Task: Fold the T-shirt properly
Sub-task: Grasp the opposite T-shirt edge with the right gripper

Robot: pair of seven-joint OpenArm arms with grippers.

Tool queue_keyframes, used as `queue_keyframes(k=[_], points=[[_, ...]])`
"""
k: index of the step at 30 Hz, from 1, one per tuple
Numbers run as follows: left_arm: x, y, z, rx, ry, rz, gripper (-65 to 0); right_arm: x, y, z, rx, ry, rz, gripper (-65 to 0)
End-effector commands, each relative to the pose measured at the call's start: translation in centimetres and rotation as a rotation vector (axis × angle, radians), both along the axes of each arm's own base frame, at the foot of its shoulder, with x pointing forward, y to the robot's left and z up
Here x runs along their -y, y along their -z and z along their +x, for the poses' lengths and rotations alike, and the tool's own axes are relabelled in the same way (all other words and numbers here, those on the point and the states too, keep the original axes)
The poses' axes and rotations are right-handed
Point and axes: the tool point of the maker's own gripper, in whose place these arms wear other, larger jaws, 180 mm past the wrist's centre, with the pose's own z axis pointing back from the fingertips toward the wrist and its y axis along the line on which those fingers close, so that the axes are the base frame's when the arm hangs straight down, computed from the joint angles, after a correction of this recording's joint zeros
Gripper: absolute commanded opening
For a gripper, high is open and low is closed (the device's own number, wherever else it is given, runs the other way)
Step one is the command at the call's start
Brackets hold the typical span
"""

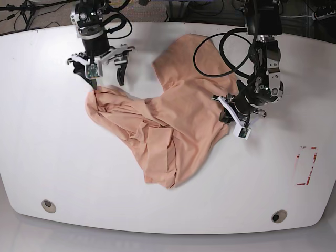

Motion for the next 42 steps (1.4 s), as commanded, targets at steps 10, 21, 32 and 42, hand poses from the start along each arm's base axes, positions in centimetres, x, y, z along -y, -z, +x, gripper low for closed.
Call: queue_keyframes(k=[10,21,32,42], points=[[-2.5,-1.0,0.3,0.04,-0.037,0.02,-65.0,2.4,-2.1,4.5,0.019,0.054,-0.049,-20.5],[-2.8,-1.1,0.3,0.04,-0.043,0.021,-65.0,5.1,-0.2,5.0,-0.039,0.097,-0.063,-20.5],[-2.8,-1.0,0.3,0.039,-0.043,0.021,-65.0,4.4,2.3,5.6,-0.092,0.087,-0.026,-20.6],[-2.8,-1.0,0.4,0.04,-0.043,0.023,-65.0,5.6,3.9,6.5,-0.123,0.085,-0.03,-47.6]])
